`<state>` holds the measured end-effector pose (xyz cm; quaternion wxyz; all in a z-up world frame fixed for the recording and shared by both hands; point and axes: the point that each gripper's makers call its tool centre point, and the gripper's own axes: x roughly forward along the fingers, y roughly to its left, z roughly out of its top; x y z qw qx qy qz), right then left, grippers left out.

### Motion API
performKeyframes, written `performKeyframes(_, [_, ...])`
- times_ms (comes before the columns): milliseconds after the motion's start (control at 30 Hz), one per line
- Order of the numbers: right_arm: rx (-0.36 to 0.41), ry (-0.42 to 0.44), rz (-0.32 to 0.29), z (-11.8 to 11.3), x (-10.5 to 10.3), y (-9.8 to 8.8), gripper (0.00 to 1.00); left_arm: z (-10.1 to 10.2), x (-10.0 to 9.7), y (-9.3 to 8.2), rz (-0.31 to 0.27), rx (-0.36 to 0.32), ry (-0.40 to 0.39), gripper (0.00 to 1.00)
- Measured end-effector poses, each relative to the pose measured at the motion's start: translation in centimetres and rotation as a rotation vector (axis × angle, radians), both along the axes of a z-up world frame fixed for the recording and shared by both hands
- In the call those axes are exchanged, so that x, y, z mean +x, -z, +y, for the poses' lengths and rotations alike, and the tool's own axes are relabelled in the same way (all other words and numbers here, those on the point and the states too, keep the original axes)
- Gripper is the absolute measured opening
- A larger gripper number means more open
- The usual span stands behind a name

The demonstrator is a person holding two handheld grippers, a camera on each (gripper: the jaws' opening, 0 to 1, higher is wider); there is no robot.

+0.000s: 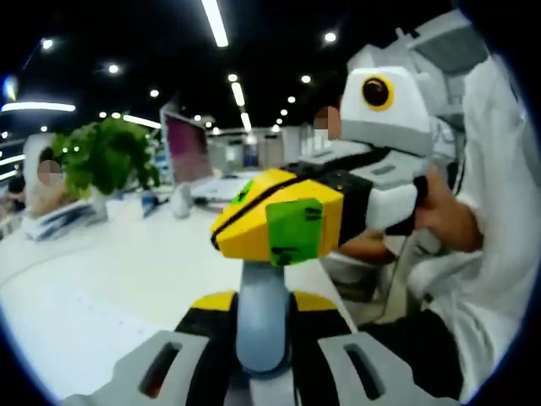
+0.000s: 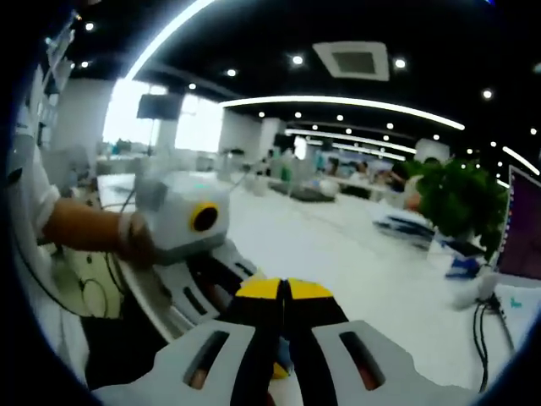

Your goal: Pick up the paper insert the paper into the punch align the paper edges press the punch to punch holes

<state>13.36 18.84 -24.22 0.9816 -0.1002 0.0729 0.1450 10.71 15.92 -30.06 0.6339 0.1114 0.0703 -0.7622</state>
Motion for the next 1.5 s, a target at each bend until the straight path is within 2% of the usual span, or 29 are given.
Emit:
performKeyframes(67, [0.06,-0.003,0.027,-0.2,-0.9,0.3,0.04,0.0,0.0,0.0,0.002,0.002,0.0,0.25])
performKeyframes(100, [0.091,0.002,0.031,-0.1,-0.3,0.3,0.04,0.0,-0.1,0.0,0.001,0.002,0.001,0.25])
performKeyframes(167, [0.105,-0.001,0.03,-0.2,0.0,0.5,0.03,0.0,-0.1,0.0,0.002,0.003,0.001,0.25])
performKeyframes(233, [0.118,0.014,0.054,-0.4,-0.1,0.9,0.03,0.0,-0.1,0.1,0.001,0.003,0.002,0.25])
performKeyframes(333, [0.205,0.008,0.05,-0.6,-0.2,1.1,0.02,0.0,-0.1,0.1,0.0,0.004,0.003,0.25])
performKeyframes(433, [0.175,0.031,0.057,-0.9,-0.2,1.8,0.02,0.0,0.0,0.1,0.001,0.003,0.004,0.25])
performKeyframes(467, [0.192,0.037,0.063,-1.3,-0.2,2.2,0.02,0.0,0.0,0.1,-0.002,0.003,0.005,0.25])
performKeyframes(500, [0.269,0.035,0.079,-1.3,-0.3,2.7,0.02,0.0,0.0,0.1,-0.005,0.004,0.004,0.25])
performKeyframes(533, [0.293,0.025,0.076,-1.4,-0.3,2.8,0.02,0.0,0.0,0.1,-0.006,0.003,0.004,0.25])
performKeyframes(600, [0.242,0.019,0.057,-1.3,-0.2,2.6,0.02,0.0,-0.1,0.1,-0.002,0.004,0.004,0.25])
performKeyframes(733, [0.316,0.015,0.046,-1.5,-0.2,2.6,0.02,0.0,-0.1,0.1,0.0,0.004,0.003,0.25])
performKeyframes(833, [0.324,0.019,0.066,-1.9,-0.1,3.5,0.02,0.0,-0.1,0.2,0.001,0.005,0.003,0.25])
performKeyframes(867, [0.38,0.018,0.093,-2.0,-0.2,4.3,0.02,0.0,-0.2,0.2,0.001,0.005,0.003,0.25])
performKeyframes(900, [0.444,-0.01,0.034,-1.9,0.3,3.7,0.02,0.0,-0.2,0.2,0.002,0.005,0.003,0.25])
performKeyframes(933, [0.433,0.011,0.057,-2.5,0.3,4.3,0.02,0.0,-0.2,0.2,0.004,0.006,0.003,0.25])
performKeyframes(967, [0.454,0.01,0.065,-2.5,0.4,4.5,0.02,0.0,-0.2,0.2,0.002,0.005,0.003,0.25])
performKeyframes(1000, [0.466,0.007,0.056,-2.4,0.3,4.5,0.02,0.0,-0.1,0.2,0.004,0.006,0.003,0.25])
performKeyframes(1067, [0.455,0.008,0.065,-2.4,0.1,4.5,0.02,0.0,-0.1,0.2,0.003,0.007,0.003,0.25])
performKeyframes(1100, [0.419,0.008,0.072,-2.3,0.0,4.6,0.02,0.0,-0.2,0.2,0.003,0.007,0.003,0.25])
performKeyframes(1200, [0.407,0.005,0.07,-2.1,-0.2,4.3,0.03,0.0,-0.4,0.2,0.002,0.007,0.003,0.25])
performKeyframes(1333, [0.341,-0.013,0.036,-1.4,-0.6,2.2,0.03,0.0,-0.3,0.2,0.002,0.007,0.002,0.25])
performKeyframes(1400, [0.251,-0.004,0.045,-1.4,-0.5,2.2,0.03,0.0,-0.3,0.2,0.004,0.007,0.001,0.25])
performKeyframes(1500, [0.252,-0.003,0.035,-1.1,-0.7,1.7,0.03,0.0,-0.3,0.2,0.008,0.01,-0.001,0.25])
